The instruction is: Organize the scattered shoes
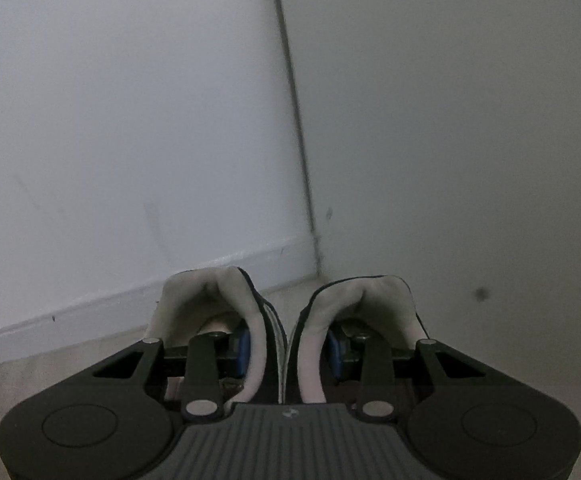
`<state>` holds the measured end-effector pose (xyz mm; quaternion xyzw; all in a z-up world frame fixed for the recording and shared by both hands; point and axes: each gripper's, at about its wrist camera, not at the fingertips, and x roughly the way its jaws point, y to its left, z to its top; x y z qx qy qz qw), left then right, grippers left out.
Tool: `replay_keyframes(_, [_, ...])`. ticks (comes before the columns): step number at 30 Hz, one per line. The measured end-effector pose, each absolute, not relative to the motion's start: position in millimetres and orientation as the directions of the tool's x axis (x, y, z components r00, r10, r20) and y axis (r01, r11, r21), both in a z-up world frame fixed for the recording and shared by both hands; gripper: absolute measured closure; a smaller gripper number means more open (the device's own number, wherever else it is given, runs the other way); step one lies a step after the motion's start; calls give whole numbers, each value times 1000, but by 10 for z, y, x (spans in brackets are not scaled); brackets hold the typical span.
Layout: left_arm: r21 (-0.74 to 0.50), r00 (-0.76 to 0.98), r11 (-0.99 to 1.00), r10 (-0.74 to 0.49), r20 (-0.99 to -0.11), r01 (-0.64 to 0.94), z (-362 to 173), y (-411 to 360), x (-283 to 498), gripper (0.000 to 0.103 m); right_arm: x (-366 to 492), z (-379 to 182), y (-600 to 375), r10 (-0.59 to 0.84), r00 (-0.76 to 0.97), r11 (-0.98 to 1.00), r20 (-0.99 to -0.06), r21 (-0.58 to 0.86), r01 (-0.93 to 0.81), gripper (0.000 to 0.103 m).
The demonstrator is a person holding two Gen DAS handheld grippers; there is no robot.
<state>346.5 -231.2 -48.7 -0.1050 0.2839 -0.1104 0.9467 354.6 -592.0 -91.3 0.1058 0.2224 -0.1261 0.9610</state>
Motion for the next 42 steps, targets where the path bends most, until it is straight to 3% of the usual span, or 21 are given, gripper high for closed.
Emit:
replay_keyframes(4, [-322,795,930,-326,-512,174,-647,-2613,3991,1,3844,-1012,-6028,-143,820,961,-554,121,249,65])
replay_keyframes(8, [-321,755,932,-333,-565,170,-818,-2843,4320,2,4285,-1099,-6179,-109,728,980,-677,51,194,65])
replay_keyframes(12, [-307,727,936,-333,-601,175,-893,-2958,4464,1,4720,-1106,-6209,-43,744,999,-666,-29,31,65])
replay_keyframes(18, [-303,709,937,-333,-621,175,-931,-2957,4516,1,5751,-1128,-6340,-50,732,998,-679,-59,13,65])
replay_keyframes(26, [-327,702,937,-316,-638,124,-1003,-2699,4409,1,6037,-1115,-6563,-29,730,1000,-682,-23,18,63])
replay_keyframes(29, [-314,700,944,-295,-650,107,-975,-2512,4274,1,6085,-1112,-6594,-32,711,999,-703,-17,28,52])
replay_keyframes(31, [-288,707,953,-269,-654,97,-925,-2375,4173,1,6109,-1033,-6601,-65,685,998,-725,-33,60,37])
replay_keyframes(32, [-277,711,956,-258,-654,92,-895,-2300,4113,1,6075,-959,-6598,-75,689,997,-721,-33,74,24])
replay_keyframes(42, [-231,777,973,-157,-610,16,-532,-1448,3204,1,5001,-380,-6045,-120,828,984,-547,42,171,11])
